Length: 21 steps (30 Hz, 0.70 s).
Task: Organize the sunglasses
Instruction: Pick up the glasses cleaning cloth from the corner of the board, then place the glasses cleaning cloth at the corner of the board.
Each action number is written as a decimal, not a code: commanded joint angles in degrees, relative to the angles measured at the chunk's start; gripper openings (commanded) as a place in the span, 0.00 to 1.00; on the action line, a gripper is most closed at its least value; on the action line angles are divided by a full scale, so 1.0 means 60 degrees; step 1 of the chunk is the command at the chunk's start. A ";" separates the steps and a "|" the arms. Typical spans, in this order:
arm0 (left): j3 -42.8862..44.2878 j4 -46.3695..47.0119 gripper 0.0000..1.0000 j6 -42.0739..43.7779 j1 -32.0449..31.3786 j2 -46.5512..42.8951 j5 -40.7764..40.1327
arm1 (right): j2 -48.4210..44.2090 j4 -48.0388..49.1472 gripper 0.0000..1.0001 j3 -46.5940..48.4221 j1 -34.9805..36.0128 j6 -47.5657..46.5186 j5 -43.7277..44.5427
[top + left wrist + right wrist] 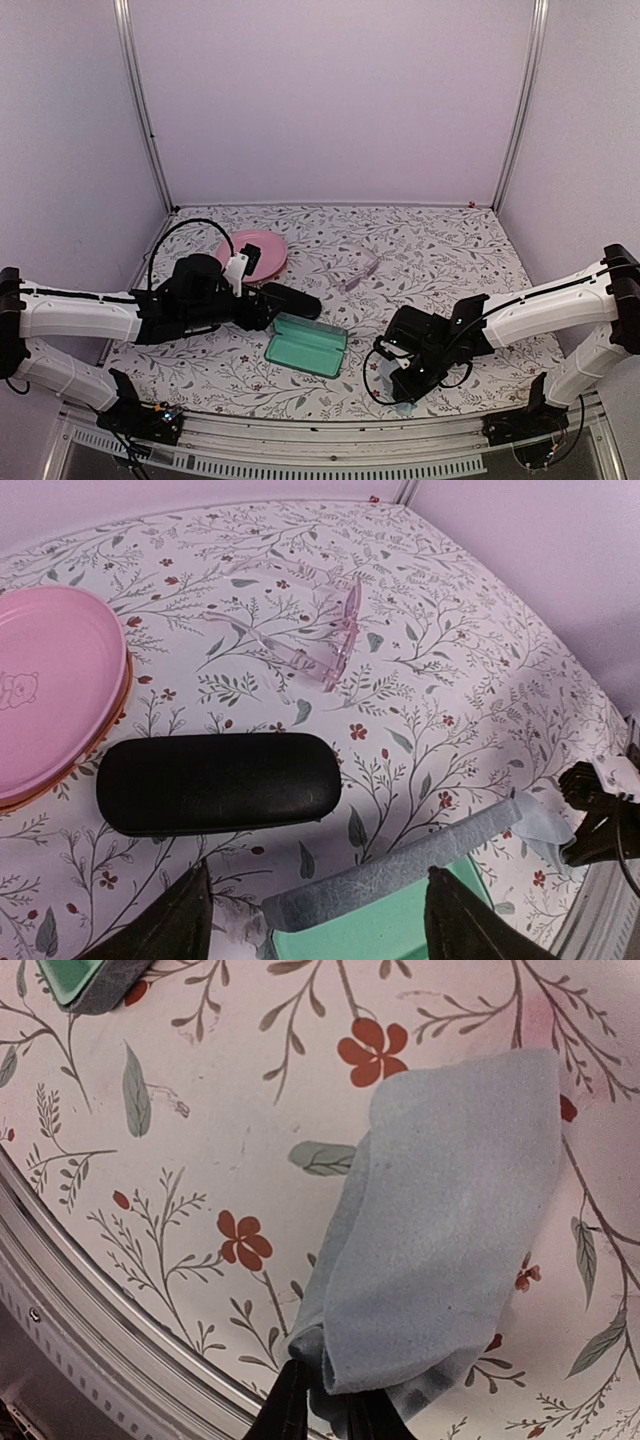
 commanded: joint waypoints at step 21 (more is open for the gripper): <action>0.0041 -0.0076 0.74 0.0209 -0.0199 -0.0115 -0.0171 | -0.1241 -0.0116 0.02 0.0391 -0.0028 -0.0050 -0.0136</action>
